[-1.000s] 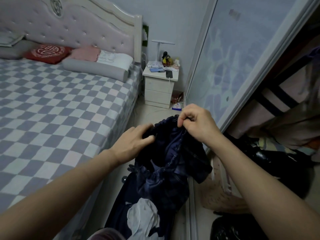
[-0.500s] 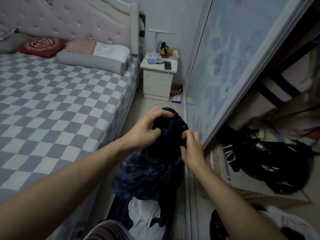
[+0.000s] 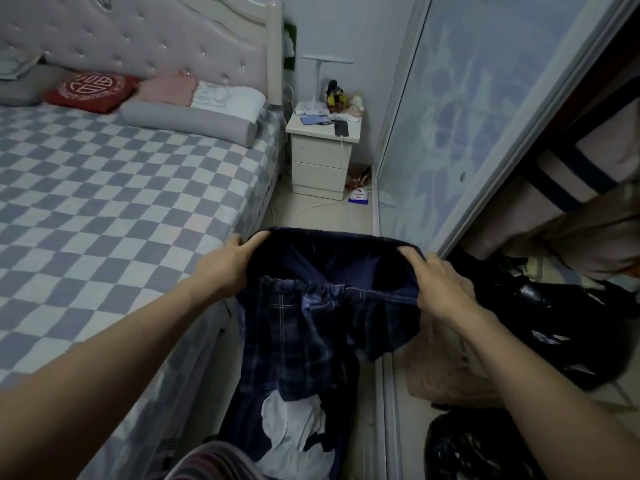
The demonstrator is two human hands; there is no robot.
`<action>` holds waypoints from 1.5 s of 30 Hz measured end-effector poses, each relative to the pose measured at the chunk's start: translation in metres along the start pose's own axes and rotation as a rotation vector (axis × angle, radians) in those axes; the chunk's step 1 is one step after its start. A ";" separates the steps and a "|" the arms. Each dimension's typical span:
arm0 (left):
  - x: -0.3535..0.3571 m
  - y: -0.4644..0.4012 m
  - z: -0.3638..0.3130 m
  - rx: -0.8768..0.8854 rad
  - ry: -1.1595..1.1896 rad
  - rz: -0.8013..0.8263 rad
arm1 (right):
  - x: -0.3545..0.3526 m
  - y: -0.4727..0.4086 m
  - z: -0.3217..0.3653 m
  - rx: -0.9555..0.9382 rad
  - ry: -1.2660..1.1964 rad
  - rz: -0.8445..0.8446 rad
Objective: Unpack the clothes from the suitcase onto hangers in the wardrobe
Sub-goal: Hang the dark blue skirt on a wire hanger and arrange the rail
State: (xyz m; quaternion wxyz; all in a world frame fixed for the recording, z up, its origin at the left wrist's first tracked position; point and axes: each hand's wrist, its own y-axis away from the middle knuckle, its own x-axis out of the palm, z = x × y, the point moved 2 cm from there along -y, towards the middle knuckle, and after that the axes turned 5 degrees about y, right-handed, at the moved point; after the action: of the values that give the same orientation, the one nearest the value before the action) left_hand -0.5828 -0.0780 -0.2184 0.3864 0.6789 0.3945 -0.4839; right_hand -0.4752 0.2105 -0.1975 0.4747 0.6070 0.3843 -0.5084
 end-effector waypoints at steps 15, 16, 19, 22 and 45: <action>-0.057 -0.010 -0.120 0.708 0.530 -0.163 | -0.063 -0.002 0.080 -0.352 -0.594 -0.250; -0.057 -0.011 -0.118 0.695 0.619 -0.216 | -0.065 -0.004 0.080 -0.372 -0.602 -0.302; -0.047 -0.011 -0.110 0.605 0.818 -0.320 | -0.063 -0.012 0.074 -0.349 -0.652 -0.356; -0.020 0.004 -0.102 0.601 0.694 -0.322 | -0.063 -0.024 0.062 -0.115 -0.726 -0.403; -0.062 -0.029 -0.077 0.275 0.006 -0.183 | -0.065 0.017 -0.056 0.044 -0.608 -0.077</action>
State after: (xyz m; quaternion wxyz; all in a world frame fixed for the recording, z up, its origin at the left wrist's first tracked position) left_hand -0.5960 -0.0068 -0.1446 0.2430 0.6881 0.3856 -0.5646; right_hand -0.4573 0.2611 -0.1285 0.5351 0.4222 0.2360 -0.6927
